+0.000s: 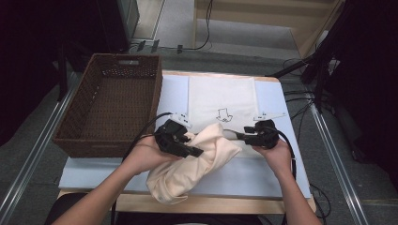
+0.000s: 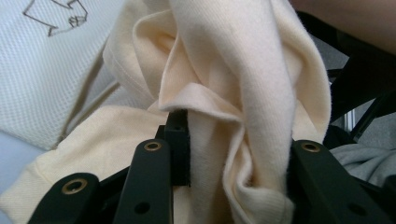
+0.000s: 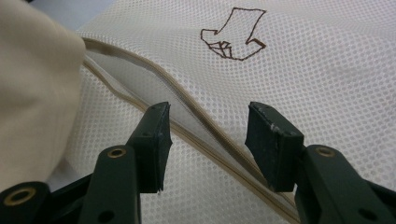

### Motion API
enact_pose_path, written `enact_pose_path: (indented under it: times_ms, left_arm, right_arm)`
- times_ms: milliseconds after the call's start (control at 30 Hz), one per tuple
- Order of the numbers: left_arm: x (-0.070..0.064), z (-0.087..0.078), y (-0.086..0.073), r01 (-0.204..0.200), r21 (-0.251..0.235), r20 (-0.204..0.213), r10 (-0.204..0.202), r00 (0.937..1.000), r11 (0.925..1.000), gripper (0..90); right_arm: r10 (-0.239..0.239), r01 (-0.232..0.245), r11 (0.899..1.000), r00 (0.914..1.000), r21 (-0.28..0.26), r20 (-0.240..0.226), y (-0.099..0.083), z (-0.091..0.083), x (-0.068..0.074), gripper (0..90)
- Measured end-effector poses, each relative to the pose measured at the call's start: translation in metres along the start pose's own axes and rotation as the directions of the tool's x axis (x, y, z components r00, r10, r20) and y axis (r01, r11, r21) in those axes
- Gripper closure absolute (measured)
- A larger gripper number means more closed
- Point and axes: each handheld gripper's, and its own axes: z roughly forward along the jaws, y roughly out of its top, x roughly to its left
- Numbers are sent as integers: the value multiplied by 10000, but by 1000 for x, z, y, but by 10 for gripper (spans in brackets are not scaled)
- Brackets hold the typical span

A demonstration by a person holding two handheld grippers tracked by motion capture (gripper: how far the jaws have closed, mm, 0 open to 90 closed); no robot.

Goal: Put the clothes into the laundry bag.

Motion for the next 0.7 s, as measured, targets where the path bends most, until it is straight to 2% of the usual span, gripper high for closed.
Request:
enact_pose_path:
  times_ms: [100,333,400,533,700]
  left_arm:
    - [-3,11,-9,31,2,109,-32,9999,10000,647]
    - [-2,31,-18,20,207,-23,-19,10000,9998,646]
    - [0,36,-18,-38,237,-74,40,10000,9997,645]
    - [8,50,-17,153,324,-24,-152,9999,9994,643]
    - [14,67,-20,13,479,-211,-2,9998,9989,637]
  right_arm:
    - [-52,52,10000,10000,32,13,2,2,2,511]
    - [-203,203,9997,9998,101,-46,5,6,4,508]
    - [-298,298,9995,9996,87,-28,6,6,5,507]
    - [-293,294,9995,9996,92,-53,6,7,5,507]
    - [-381,383,9991,9992,174,-128,7,10,6,508]
